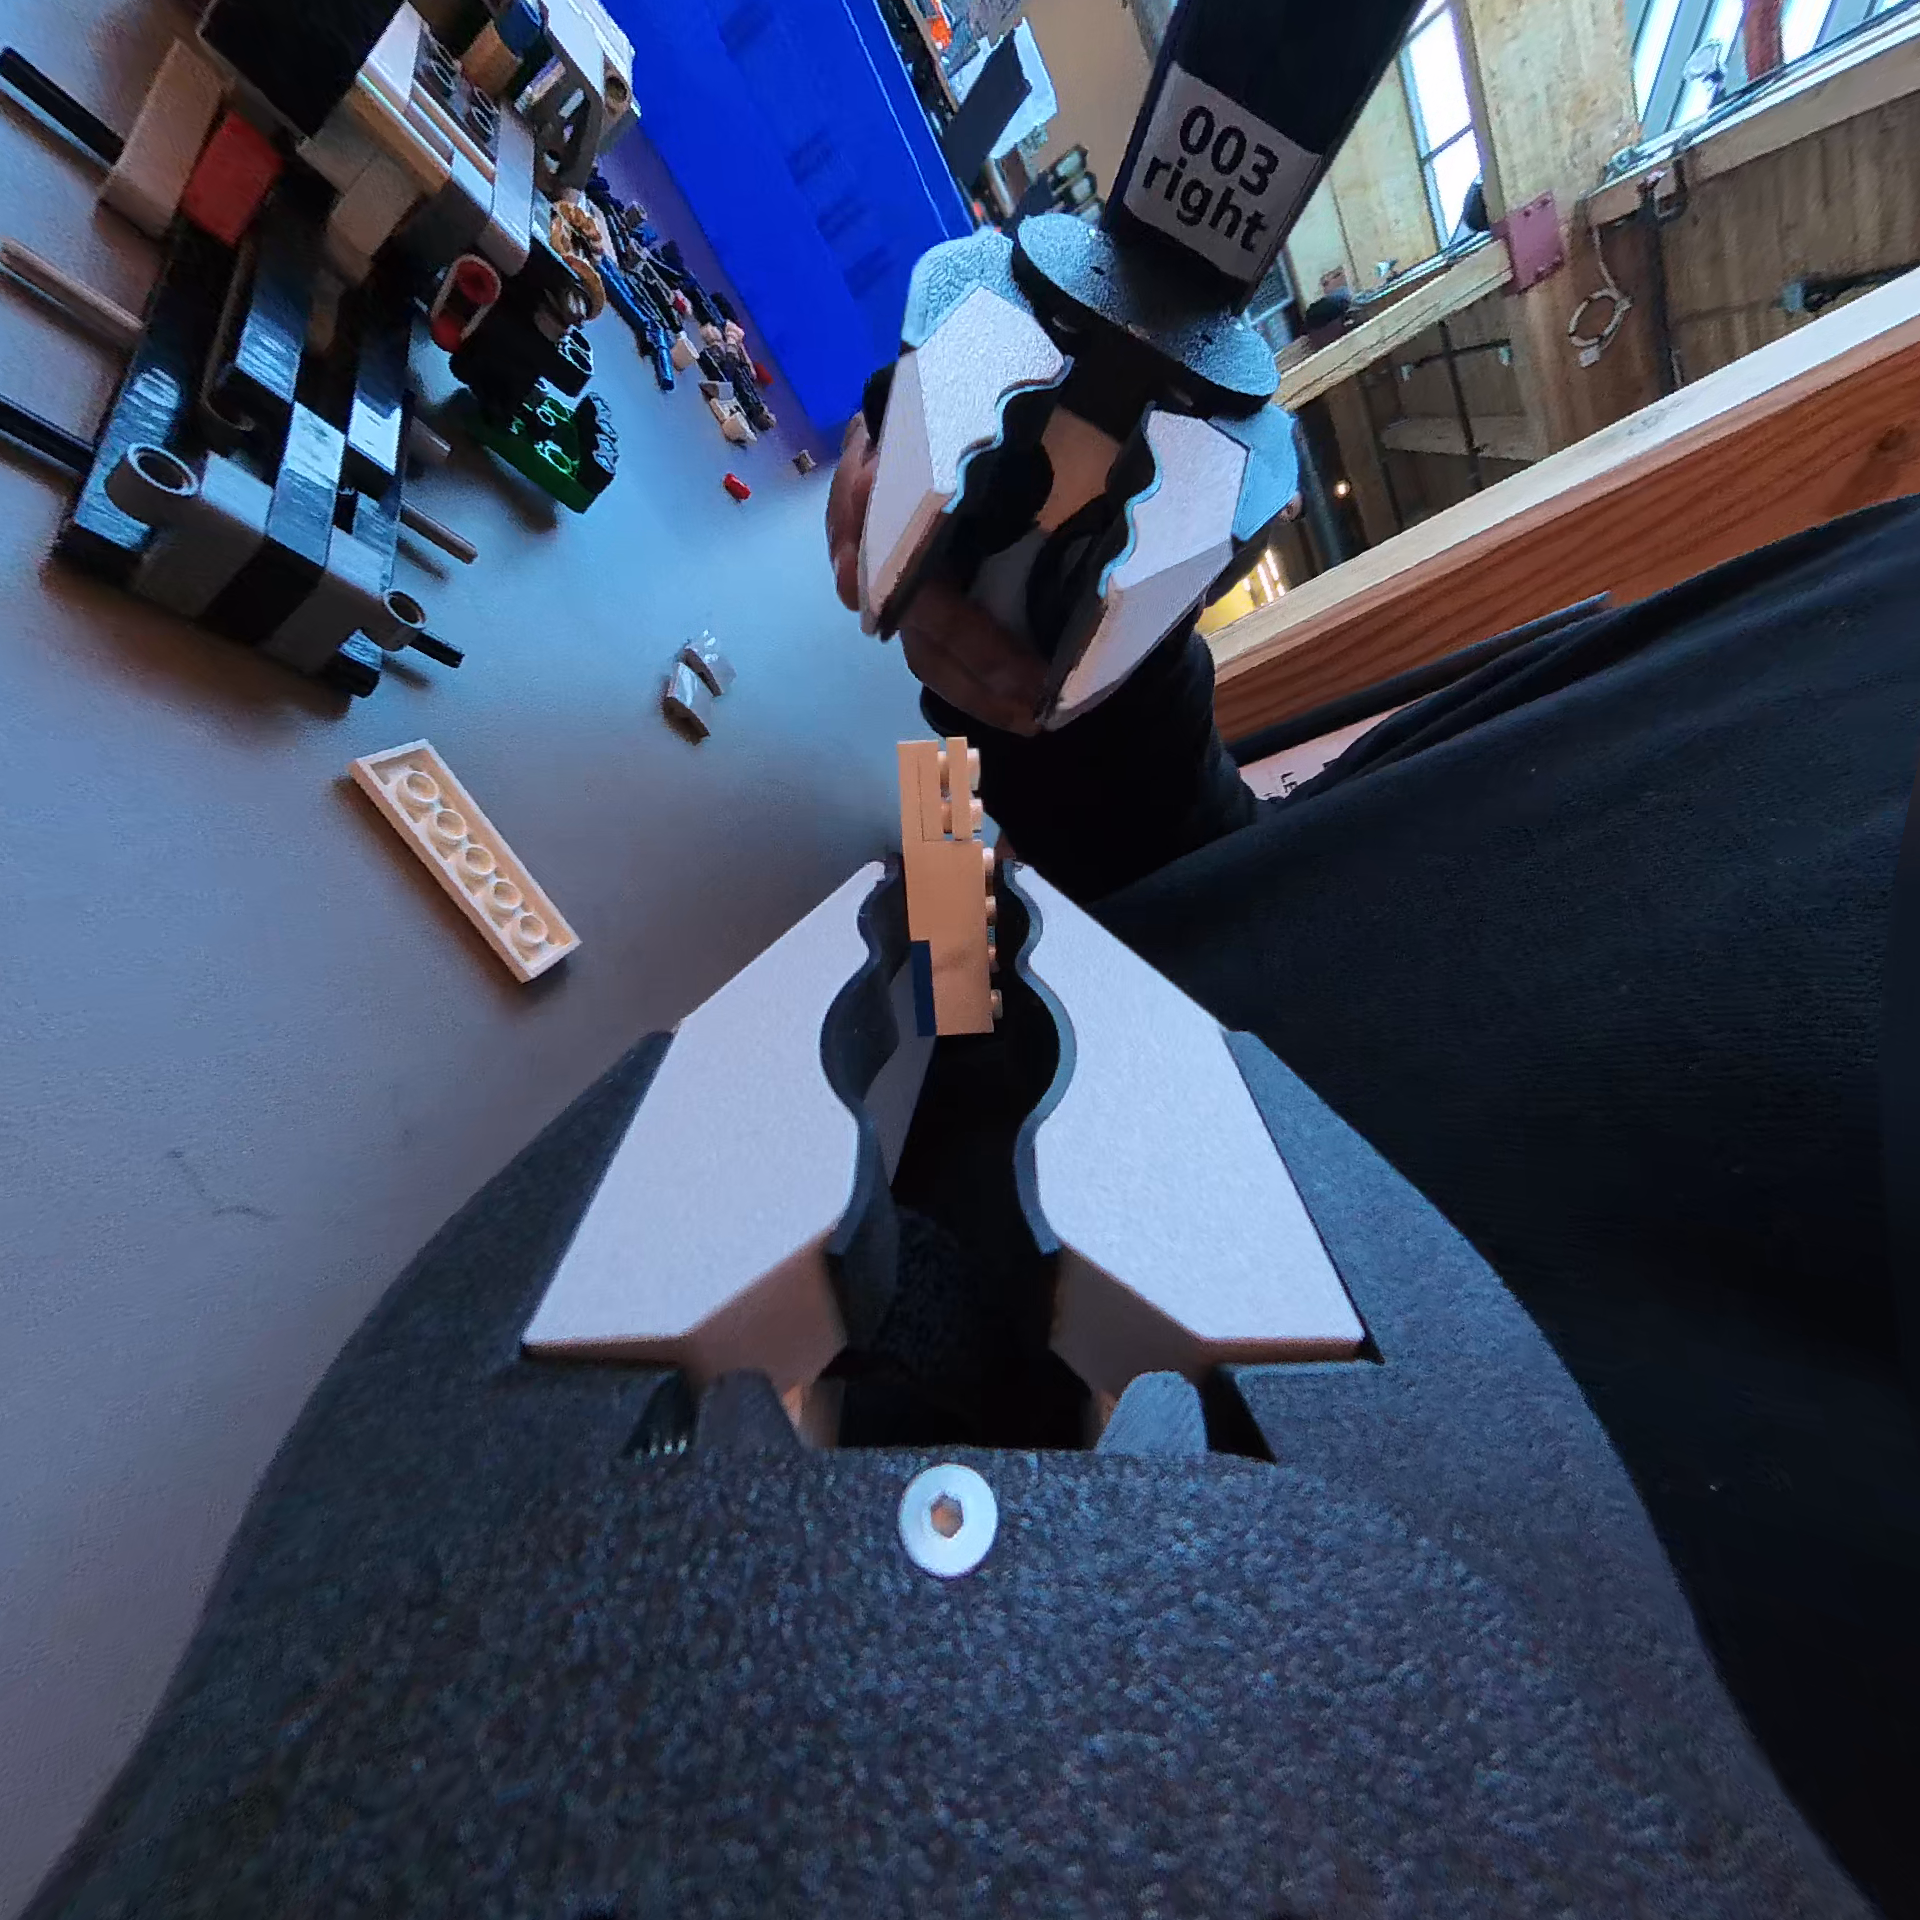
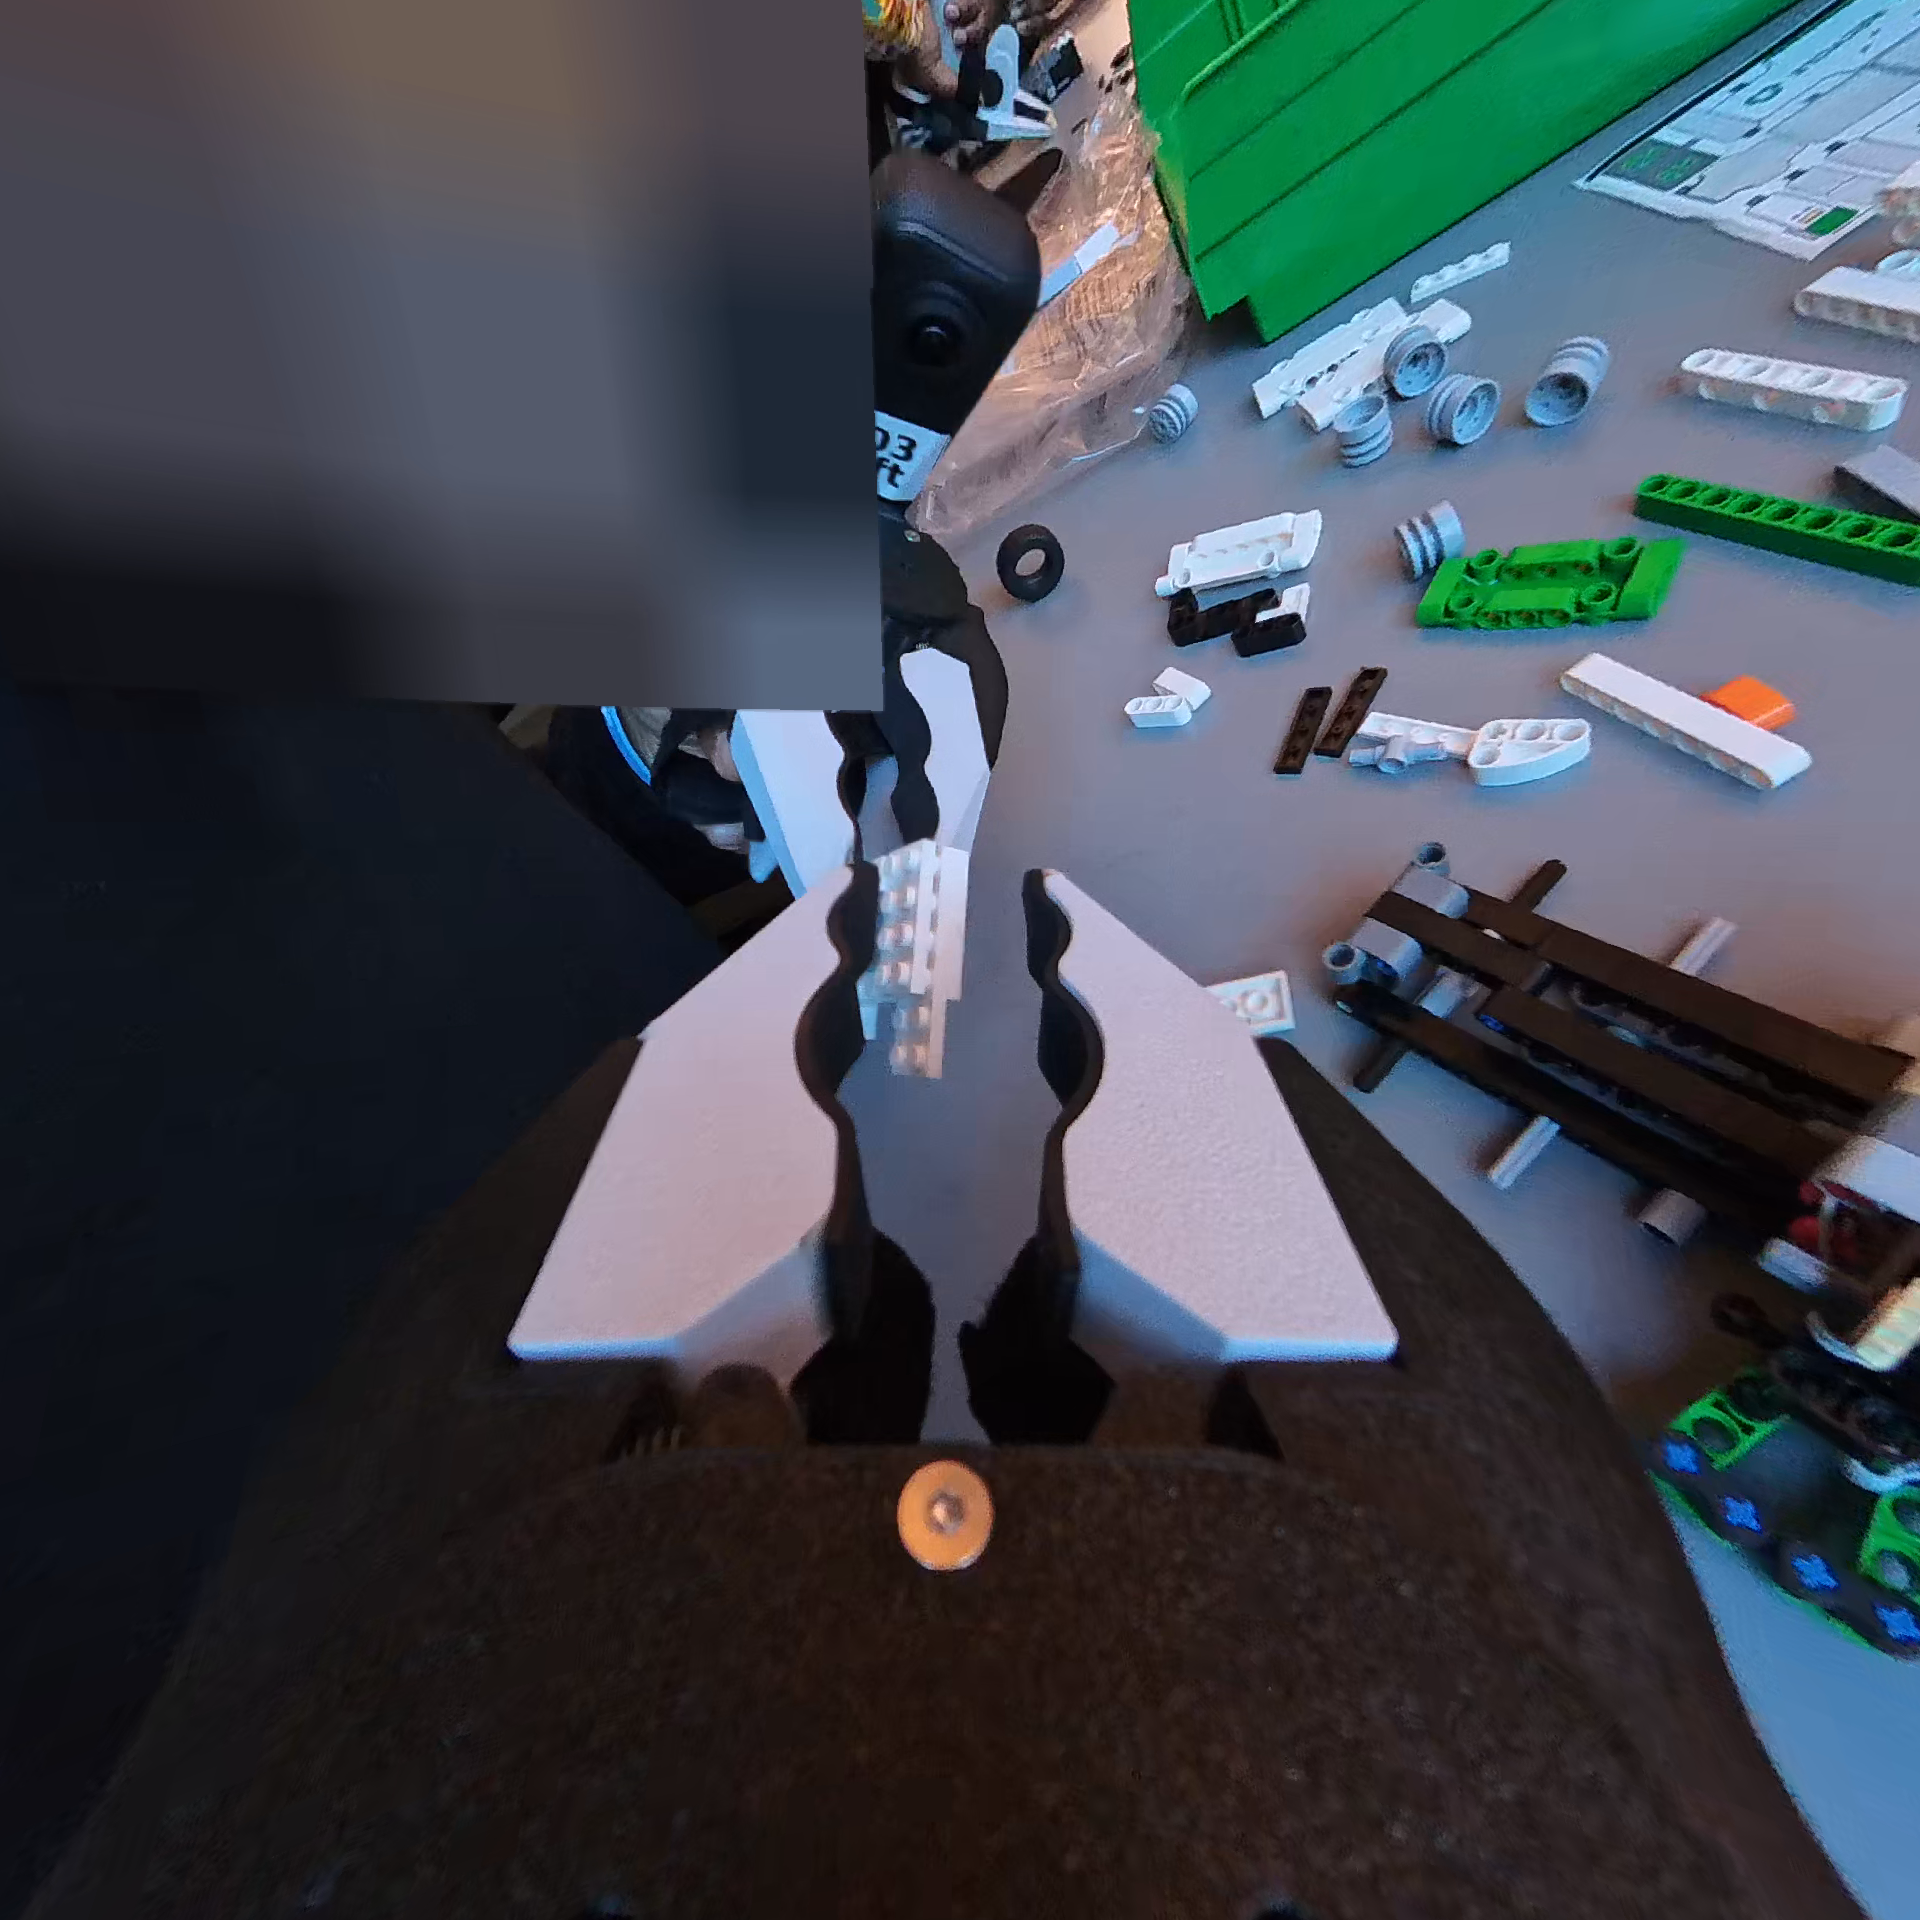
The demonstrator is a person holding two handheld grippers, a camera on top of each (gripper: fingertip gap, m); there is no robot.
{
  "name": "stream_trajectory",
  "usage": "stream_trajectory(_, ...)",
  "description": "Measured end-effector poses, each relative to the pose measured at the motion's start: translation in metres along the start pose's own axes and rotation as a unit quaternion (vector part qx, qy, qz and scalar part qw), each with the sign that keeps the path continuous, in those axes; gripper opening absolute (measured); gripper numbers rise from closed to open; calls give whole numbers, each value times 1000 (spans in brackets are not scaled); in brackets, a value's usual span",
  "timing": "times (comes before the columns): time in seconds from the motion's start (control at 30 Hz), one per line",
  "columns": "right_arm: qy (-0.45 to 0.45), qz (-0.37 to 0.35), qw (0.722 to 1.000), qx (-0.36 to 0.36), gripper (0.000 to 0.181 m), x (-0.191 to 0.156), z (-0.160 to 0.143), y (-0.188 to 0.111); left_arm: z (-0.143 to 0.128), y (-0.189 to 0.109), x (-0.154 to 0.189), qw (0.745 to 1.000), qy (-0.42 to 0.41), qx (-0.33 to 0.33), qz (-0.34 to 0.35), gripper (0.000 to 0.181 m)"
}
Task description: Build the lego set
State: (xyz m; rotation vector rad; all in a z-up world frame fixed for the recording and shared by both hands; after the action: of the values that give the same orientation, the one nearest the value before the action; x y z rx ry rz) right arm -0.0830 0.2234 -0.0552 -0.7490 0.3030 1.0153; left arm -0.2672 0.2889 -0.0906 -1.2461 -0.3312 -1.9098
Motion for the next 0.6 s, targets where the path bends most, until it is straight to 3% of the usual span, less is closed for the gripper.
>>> stream_trajectory(0.6, 15, 13, 1000, -15, 27, 0, -4, 18, -1, -3, 1, 1000, 5, 1, -14, 14)
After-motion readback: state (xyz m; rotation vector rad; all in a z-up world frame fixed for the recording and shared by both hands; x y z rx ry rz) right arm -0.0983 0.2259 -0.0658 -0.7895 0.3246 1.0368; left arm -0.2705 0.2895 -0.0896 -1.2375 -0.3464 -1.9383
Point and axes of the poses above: each gripper's, where its closed fingertips meet, y out along the fingers, z out of its top, x = y × z across the jaws, the point moved 10 cm from there along -y, back along the fingers, and after that the axes turned 8 degrees about -x, right-handed, at the moved point
